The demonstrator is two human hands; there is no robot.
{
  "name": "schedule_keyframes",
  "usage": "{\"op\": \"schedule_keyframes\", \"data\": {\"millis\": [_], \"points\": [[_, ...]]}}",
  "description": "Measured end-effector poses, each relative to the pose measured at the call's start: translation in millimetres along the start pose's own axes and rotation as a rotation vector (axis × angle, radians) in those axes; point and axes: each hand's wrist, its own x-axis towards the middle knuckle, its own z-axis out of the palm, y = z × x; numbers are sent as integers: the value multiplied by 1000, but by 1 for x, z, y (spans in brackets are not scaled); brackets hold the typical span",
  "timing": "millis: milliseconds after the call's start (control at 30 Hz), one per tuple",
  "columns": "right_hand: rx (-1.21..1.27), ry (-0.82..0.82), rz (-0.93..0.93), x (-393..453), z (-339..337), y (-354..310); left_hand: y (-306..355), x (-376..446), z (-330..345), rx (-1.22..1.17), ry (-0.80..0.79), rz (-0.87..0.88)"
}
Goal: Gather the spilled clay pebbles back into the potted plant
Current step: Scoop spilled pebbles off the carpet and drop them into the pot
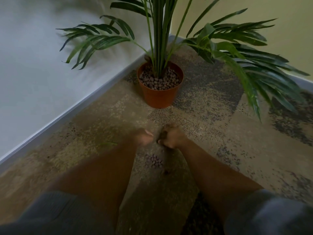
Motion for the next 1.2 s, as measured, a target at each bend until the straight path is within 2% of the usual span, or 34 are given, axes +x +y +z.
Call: {"op": "schedule_keyframes", "data": {"millis": [100,167,400,567,733,800,933,1100,1200], "points": [[75,-60,-58,-4,7,3,-2,-10,3,146,-160,-34],[114,-81,-75,-7,9,6,-6,-14,8,286,-191,-25],[108,-146,-150,-17,10,6,-24,-31,18,542,-131,-60],[101,-161,-275,-25,18,-2,-35,-38,30,580,16,108],[124,-92,-346,-28,29,-2,-44,-38,34,419,93,258],[149,-32,-356,-29,36,0,-44,-38,33,348,121,265],[213,86,-377,-30,48,1,-44,-37,35,163,136,208],[229,144,-326,-25,51,-2,-38,-34,36,13,133,90],[550,97,-121,-25,47,-8,-29,-36,39,-241,97,6]]}}
